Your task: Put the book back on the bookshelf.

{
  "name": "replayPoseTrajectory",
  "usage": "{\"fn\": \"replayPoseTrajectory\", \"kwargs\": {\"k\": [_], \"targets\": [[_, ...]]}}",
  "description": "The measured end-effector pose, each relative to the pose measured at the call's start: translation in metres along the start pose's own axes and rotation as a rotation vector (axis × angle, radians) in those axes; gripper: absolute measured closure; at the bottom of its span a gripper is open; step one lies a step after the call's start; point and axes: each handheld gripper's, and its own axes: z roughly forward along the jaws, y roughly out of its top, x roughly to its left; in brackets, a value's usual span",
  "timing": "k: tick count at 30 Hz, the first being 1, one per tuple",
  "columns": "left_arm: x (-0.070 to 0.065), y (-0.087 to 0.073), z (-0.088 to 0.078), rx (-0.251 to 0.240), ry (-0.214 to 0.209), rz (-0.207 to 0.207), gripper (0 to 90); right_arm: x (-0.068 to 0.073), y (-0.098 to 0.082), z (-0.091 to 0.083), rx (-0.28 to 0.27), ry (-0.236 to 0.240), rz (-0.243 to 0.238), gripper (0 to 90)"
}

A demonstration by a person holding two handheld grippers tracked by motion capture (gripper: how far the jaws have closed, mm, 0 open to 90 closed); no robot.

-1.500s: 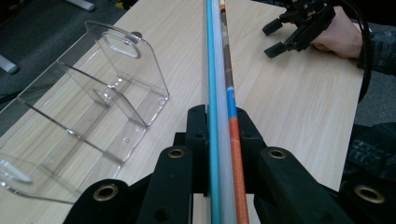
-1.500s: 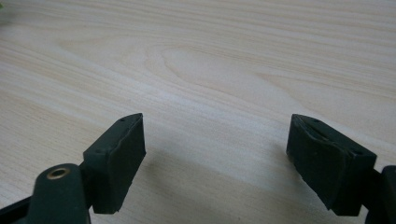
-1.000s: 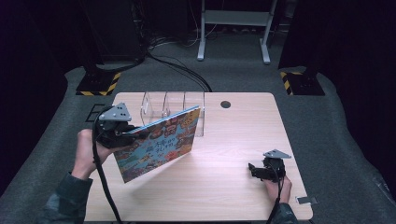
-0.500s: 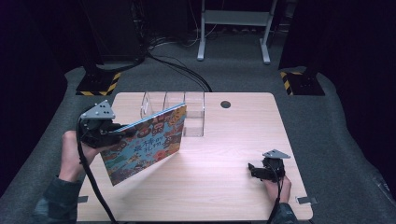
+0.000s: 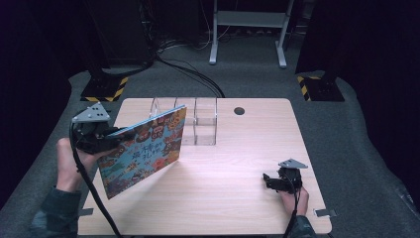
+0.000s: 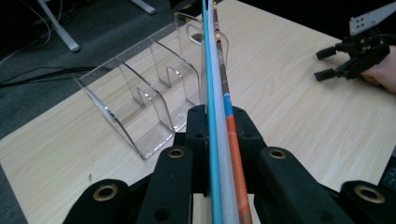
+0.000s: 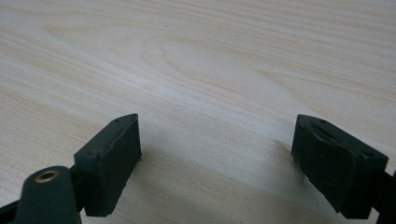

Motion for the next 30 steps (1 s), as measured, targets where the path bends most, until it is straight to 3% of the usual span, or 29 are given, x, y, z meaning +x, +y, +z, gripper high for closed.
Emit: {"fn": "replayPoseTrajectory", "kwargs": {"k": [11,30], "targets": [[0.014,0.002,-0.009,-0.033,0.065,-0.047,80.6,0.0,0.0,0.0,0.001,0.002,-0.008,15.3],[0.044,0.011,0.006,-0.059,0.156,-0.157,80.5,0.0,0.0,0.0,0.0,0.004,-0.011,15.4]]}}
